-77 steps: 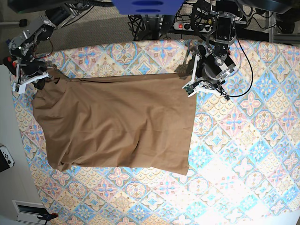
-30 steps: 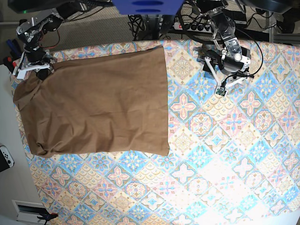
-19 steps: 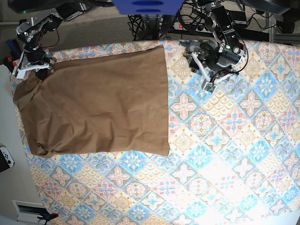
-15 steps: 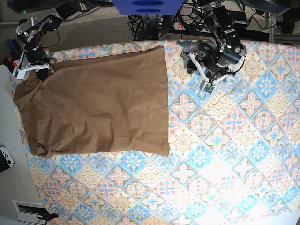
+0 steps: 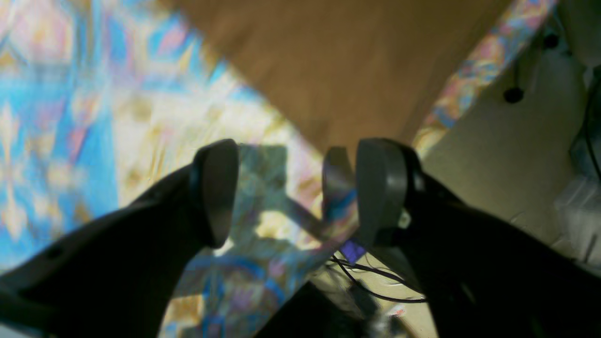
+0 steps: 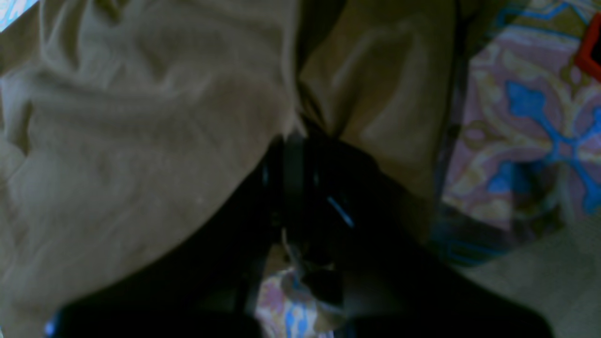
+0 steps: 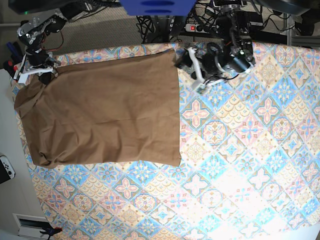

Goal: Layout the t-shirt on the table in an organized manner, then fold the t-shirt properly
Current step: 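Release the shirt corner with the left gripper and regrasp the edge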

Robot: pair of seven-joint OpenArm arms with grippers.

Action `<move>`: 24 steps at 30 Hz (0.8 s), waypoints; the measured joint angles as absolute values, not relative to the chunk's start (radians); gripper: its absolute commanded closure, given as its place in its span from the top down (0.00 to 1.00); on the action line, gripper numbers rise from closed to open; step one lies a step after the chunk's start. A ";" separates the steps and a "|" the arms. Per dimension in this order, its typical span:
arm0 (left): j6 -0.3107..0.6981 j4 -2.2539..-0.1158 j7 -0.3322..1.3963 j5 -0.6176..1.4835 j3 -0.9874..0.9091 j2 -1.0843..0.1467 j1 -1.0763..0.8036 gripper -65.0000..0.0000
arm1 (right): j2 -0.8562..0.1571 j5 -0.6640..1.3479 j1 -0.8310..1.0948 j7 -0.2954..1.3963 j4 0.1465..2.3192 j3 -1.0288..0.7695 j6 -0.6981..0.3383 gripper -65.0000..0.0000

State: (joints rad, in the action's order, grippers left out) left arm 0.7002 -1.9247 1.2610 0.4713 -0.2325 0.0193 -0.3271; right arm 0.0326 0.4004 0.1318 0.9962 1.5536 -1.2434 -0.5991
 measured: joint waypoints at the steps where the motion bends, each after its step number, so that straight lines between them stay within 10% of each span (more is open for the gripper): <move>1: 0.696 -1.904 1.264 0.468 -0.260 0.019 -0.326 0.57 | 0.033 0.400 0.138 0.997 1.554 -1.243 -0.599 0.00; 24: 0.713 -1.643 1.138 0.580 -0.090 0.056 -0.325 0.57 | 0.030 0.397 0.136 0.997 1.554 -1.242 -0.599 0.00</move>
